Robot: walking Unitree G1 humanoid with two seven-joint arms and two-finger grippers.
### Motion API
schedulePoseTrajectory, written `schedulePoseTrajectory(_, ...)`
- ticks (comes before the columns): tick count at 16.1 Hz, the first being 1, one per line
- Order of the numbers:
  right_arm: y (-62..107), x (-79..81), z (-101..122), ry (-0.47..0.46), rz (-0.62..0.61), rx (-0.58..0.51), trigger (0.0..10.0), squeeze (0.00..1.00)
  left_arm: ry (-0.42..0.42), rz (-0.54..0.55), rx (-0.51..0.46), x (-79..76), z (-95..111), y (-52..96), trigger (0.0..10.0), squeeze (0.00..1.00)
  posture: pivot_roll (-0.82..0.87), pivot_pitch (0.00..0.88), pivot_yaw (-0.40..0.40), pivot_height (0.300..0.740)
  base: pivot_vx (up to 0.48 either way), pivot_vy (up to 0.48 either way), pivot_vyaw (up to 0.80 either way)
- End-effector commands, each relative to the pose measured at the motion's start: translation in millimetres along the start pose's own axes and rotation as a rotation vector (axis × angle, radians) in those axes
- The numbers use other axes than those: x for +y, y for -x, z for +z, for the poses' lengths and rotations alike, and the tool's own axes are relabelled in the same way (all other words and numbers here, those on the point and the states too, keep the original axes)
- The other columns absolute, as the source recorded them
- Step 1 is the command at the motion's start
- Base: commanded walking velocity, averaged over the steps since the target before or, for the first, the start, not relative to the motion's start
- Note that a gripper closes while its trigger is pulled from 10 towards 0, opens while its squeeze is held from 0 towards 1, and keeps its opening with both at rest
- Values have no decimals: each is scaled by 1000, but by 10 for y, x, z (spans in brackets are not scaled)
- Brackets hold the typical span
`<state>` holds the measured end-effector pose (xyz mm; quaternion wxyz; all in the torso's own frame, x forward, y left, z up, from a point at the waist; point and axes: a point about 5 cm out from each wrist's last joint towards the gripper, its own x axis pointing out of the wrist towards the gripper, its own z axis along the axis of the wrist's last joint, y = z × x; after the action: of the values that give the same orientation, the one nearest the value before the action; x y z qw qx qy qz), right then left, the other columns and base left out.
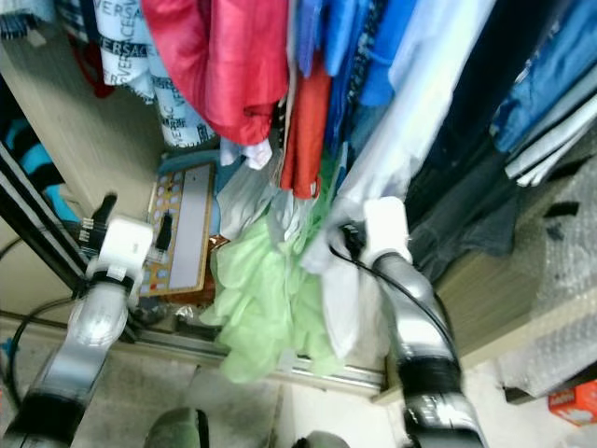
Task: Clean up the room
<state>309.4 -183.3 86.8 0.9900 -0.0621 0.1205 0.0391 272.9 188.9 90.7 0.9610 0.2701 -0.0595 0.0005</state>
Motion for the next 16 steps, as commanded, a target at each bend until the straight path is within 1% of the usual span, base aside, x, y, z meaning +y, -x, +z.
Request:
schedulePoseTrajectory(1, 62, -104, 50, -7, -27, -44, 10000, 0, -8, 26, -31, 39, 62, 22, 10000, 0, -75, 0, -65, 740, 0, 0, 0)
schedulePoseTrajectory(2, 202, -160, 26, 79, -23, -70, 10000, 0, 20, 25, 4, 99, 11, 129, 10000, 0, -78, 0, -67, 740, 0, 0, 0)
schedulePoseTrajectory(3, 254, -173, 23, 133, -16, -81, 10000, 0, 39, 26, 24, 122, -20, 181, 10000, 0, -80, 0, -70, 740, 0, 0, 0)
schedulePoseTrajectory(4, 327, -189, 16, 162, -6, -89, 10000, 0, 102, 2, 47, 116, -57, 274, 10000, 0, -78, 0, -74, 740, 0, 0, 0)
schedulePoseTrajectory(5, 364, -189, 3, 175, 0, -88, 10000, 0, 168, 28, 97, 128, -102, 315, 10000, 0, -77, 0, -77, 740, 0, 0, 0)
schedulePoseTrajectory(6, 414, -180, -15, 192, 10, -87, 10000, 0, 271, 85, 179, 164, -179, 362, 10000, 0, -73, 0, -80, 740, 0, 0, 0)
schedulePoseTrajectory(7, 449, -123, 8, 236, 32, -118, 10000, 0, 474, 203, 314, 242, -329, 405, 10000, 0, -59, 0, -94, 740, 0, 0, 0)
schedulePoseTrajectory(8, 416, -80, 51, 249, 39, -143, 10000, 0, 483, 264, 340, 291, -338, 388, 10000, 0, -53, 0, -101, 740, 0, 0, 0)
schedulePoseTrajectory(9, 378, -64, 90, 249, 39, -155, 10000, 0, 449, 303, 359, 283, -277, 371, 10000, 0, -48, 0, -113, 740, 0, 0, 0)
schedulePoseTrajectory(10, 369, -73, 109, 250, 39, -157, 10000, 0, 529, 349, 408, 248, -267, 376, 10000, 0, -50, 0, -116, 740, 0, 0, 0)
schedulePoseTrajectory(11, 374, -84, 133, 253, 36, -161, 10000, 0, 502, 353, 411, 236, -187, 348, 10000, 0, -51, 0, -122, 740, 0, 0, 0)
schedulePoseTrajectory(13, 371, -93, 168, 258, 25, -167, 10000, 0, 668, 403, 447, 182, -72, 307, 10000, 0, -44, 0, -136, 740, 0, 0, 0)
schedulePoseTrajectory(14, 339, -79, 201, 266, 16, -173, 10000, 0, 797, 458, 577, 117, -81, 318, 10000, 0, -46, 0, -140, 740, 0, 0, 0)
schedulePoseTrajectory(15, 314, -67, 230, 263, 12, -179, 10000, 0, 751, 446, 628, 125, -90, 323, 10000, 0, -45, 0, -144, 740, 0, 0, 0)
schedulePoseTrajectory(16, 300, -60, 249, 260, 13, -184, 10000, 0, 683, 419, 588, 165, -35, 288, 10000, 0, -45, 0, -145, 740, 0, 0, 0)
